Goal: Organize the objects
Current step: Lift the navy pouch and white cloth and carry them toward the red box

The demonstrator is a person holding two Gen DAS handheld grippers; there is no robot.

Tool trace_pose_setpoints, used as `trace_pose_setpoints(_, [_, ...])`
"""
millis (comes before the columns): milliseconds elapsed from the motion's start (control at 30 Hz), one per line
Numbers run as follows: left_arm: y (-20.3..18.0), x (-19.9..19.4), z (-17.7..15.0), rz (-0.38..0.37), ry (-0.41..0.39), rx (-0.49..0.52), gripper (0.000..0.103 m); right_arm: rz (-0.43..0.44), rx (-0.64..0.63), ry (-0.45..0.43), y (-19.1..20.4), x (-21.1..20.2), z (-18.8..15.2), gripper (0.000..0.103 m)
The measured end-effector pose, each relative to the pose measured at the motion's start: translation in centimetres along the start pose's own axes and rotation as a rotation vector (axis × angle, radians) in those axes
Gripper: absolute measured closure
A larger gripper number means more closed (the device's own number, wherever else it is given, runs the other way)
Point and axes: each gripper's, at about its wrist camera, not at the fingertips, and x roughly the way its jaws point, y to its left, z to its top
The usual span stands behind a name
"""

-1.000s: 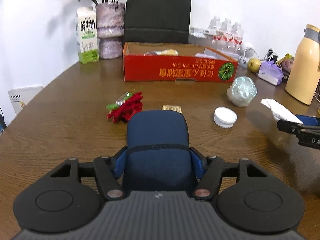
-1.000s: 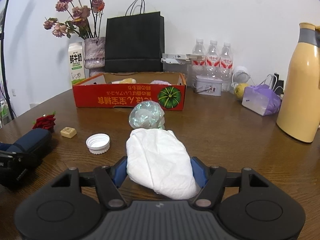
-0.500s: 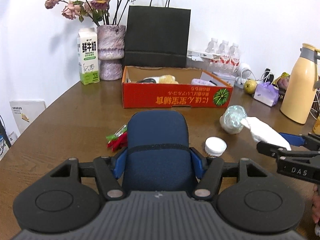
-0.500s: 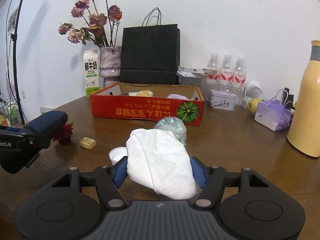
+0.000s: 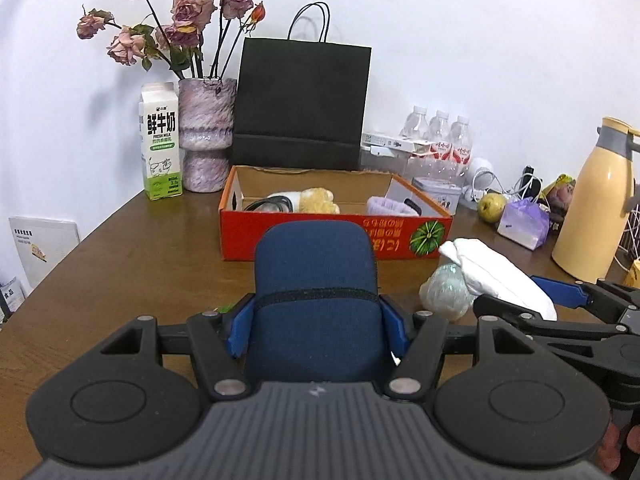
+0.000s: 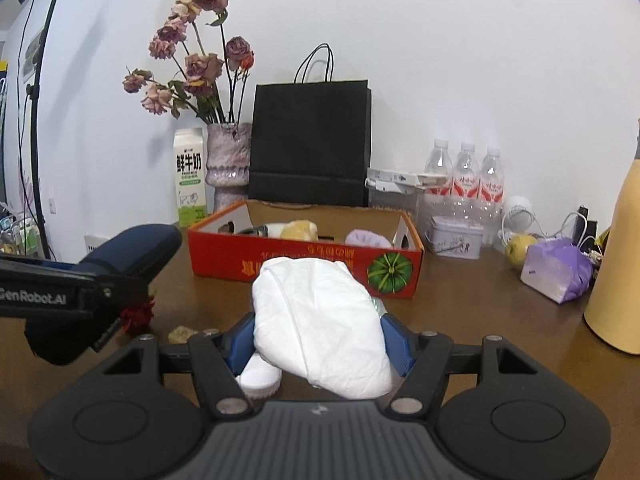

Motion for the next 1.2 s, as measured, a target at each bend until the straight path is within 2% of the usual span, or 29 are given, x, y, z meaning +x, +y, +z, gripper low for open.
trace_pose_setpoints(533, [-0.3, 3.6, 4.7, 0.034, -0.054, -0.088, 0.038, -0.010, 0.001, -0.061, -1.0, 3.9, 4.7, 0.038])
trace_pose_setpoints(1200, [0.4, 9.8, 9.3, 0.091, -0.070, -0.179, 0.038, -0.005, 0.012, -0.092, -1.2, 10.9, 8.9, 0.039])
